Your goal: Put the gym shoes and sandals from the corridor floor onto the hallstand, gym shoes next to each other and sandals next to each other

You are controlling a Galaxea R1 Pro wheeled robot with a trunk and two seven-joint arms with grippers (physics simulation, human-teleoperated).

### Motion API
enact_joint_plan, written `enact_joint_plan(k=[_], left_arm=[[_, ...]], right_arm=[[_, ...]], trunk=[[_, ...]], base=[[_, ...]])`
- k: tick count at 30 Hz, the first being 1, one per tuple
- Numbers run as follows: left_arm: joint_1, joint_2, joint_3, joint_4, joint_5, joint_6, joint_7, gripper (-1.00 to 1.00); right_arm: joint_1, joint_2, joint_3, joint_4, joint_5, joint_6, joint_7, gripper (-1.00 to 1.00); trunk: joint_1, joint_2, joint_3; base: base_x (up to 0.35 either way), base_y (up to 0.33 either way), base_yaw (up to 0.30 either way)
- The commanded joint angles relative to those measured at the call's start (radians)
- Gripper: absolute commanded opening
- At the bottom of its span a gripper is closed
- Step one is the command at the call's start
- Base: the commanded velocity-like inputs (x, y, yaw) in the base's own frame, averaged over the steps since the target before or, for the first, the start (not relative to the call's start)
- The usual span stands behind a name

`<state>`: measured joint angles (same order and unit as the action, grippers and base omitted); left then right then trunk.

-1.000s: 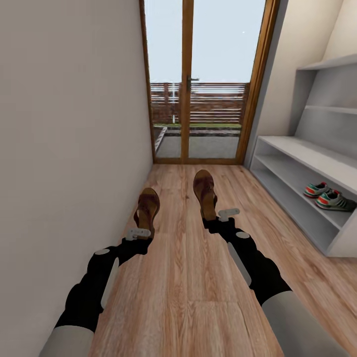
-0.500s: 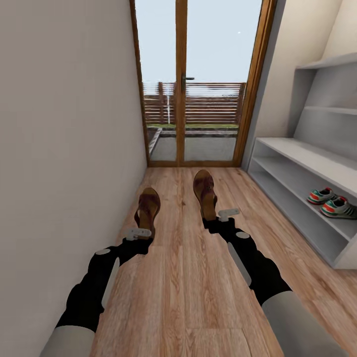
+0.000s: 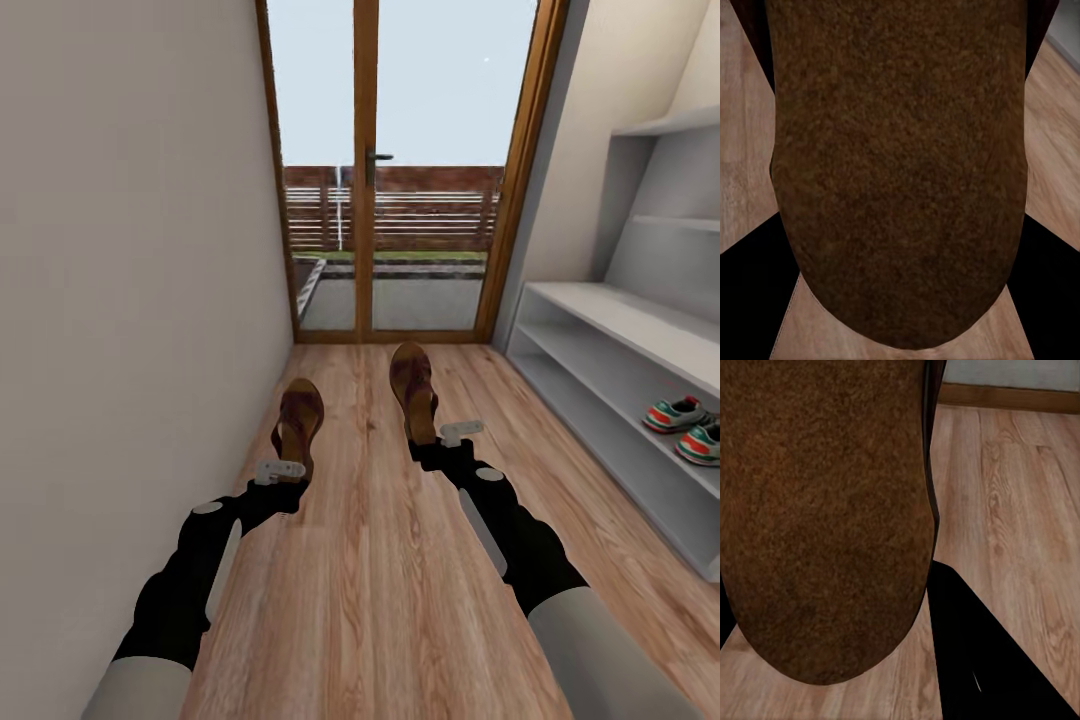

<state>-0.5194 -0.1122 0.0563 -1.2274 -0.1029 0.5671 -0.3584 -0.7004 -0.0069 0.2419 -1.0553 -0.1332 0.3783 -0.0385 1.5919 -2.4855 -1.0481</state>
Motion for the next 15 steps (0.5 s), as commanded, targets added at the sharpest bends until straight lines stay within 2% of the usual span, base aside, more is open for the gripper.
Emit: enact_joint_plan(k=[1,15], left_arm=[[-0.001,-0.001,0.003,-0.001,-0.009,0.004,-0.01,-1.0],[-0.001,-0.001,0.003,-0.001,-0.009,0.004,-0.01,-1.0]], right_arm=[[-0.001,-0.001,0.002,-0.002,-0.013,0.005,-0.006,-1.0],[-0.001,-0.001,0.002,-0.002,-0.013,0.005,-0.007,-1.0]], trunk=[[0.0,0.0,-0.001],[0.0,0.0,-0.001]], base=[[0.345,0.0,0.0],[0.345,0.0,0.0]])
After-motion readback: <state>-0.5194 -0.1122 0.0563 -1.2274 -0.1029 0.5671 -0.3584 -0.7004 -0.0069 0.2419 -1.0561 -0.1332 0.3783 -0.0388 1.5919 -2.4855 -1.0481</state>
